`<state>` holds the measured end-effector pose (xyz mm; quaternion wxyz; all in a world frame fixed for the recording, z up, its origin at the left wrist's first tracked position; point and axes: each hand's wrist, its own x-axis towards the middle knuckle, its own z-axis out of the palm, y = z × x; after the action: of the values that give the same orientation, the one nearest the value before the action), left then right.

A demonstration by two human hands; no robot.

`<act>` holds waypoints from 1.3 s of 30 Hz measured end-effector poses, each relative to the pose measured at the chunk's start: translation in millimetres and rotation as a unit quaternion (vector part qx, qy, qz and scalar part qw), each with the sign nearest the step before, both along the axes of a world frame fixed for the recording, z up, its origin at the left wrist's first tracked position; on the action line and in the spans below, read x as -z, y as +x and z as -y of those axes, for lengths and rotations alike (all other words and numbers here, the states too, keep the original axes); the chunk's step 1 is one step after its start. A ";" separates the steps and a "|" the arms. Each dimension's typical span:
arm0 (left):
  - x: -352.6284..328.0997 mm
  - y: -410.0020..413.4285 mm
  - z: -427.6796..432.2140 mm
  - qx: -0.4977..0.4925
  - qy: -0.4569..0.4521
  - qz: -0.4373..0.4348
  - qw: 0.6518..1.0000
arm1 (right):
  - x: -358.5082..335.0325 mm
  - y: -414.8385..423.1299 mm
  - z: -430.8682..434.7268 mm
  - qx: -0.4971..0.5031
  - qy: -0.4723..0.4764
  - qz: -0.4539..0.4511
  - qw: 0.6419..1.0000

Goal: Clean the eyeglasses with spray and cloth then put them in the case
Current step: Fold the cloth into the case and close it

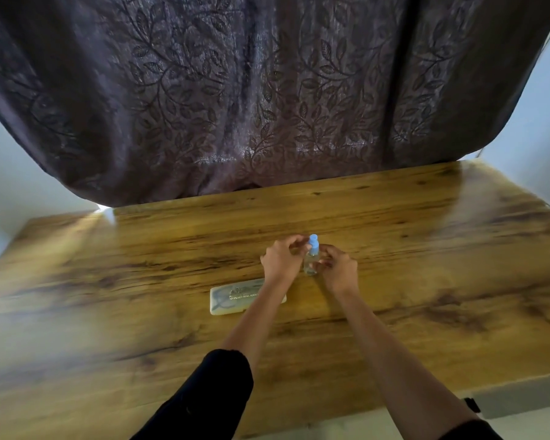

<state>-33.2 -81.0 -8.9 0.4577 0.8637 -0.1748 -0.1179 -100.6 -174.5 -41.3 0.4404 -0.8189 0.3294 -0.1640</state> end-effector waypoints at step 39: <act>-4.5 -43.8 -57.2 -0.063 0.029 0.018 0.997 | -15.5 -34.4 -48.1 -0.072 -0.018 -0.018 0.997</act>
<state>-77.0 -23.7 -4.4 0.4360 0.8879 -0.1246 -0.0776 -135.0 -126.4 -25.8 0.4300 -0.8514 0.2741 -0.1232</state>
